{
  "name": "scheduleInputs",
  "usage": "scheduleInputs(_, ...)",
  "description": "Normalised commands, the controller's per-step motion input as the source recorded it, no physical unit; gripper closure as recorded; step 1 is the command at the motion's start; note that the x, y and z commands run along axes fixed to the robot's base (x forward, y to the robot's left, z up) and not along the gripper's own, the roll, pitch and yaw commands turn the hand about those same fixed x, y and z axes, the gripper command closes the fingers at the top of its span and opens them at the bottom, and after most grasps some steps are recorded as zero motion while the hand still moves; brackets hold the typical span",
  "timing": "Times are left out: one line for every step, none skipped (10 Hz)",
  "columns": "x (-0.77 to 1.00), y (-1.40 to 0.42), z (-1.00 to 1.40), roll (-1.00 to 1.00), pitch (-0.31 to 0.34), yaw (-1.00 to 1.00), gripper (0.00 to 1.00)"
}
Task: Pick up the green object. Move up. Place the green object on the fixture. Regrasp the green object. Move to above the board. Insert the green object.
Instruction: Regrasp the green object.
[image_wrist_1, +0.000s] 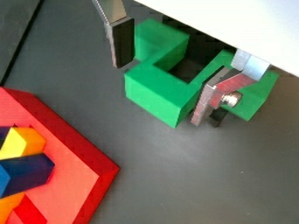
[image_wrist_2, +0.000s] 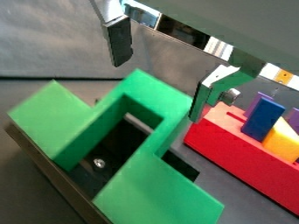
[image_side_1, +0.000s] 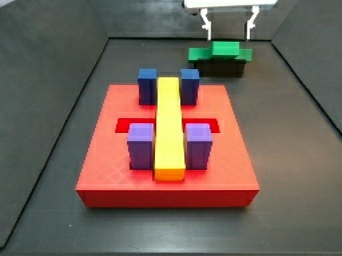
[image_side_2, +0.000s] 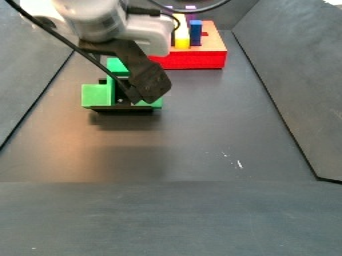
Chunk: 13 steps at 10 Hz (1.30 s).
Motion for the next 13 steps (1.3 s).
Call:
scheduleInputs(0.0,0.15,0.34,0.54,0.0,-0.06,0.0)
scheduleInputs(0.0,0.13,0.29,0.81,-0.091,-0.05,0.0)
scheduleInputs(-0.01,0.08,0.29,1.0,-0.12,-0.04,0.0)
scheduleInputs(-0.01,0.0,0.34,1.0,-0.069,-0.02,0.0)
scheduleInputs(0.0,-0.08,0.29,1.0,0.0,0.0,0.0)
scheduleInputs(0.05,-0.34,0.2,1.0,0.0,0.02,0.0)
scheduleInputs(0.06,-0.36,0.13,1.0,0.0,0.07,0.0)
scheduleInputs(0.04,-0.34,0.12,1.0,0.0,0.07,0.0)
scheduleInputs(0.05,-0.33,0.14,1.0,0.0,0.06,0.0)
scheduleInputs(0.08,-0.31,0.17,1.0,0.0,0.04,0.0)
scheduleInputs(0.11,-0.31,0.16,1.0,0.0,0.03,0.0)
scheduleInputs(0.14,-0.32,0.13,1.0,0.0,0.03,0.0)
scheduleInputs(0.15,-0.33,0.09,1.0,0.0,0.03,0.0)
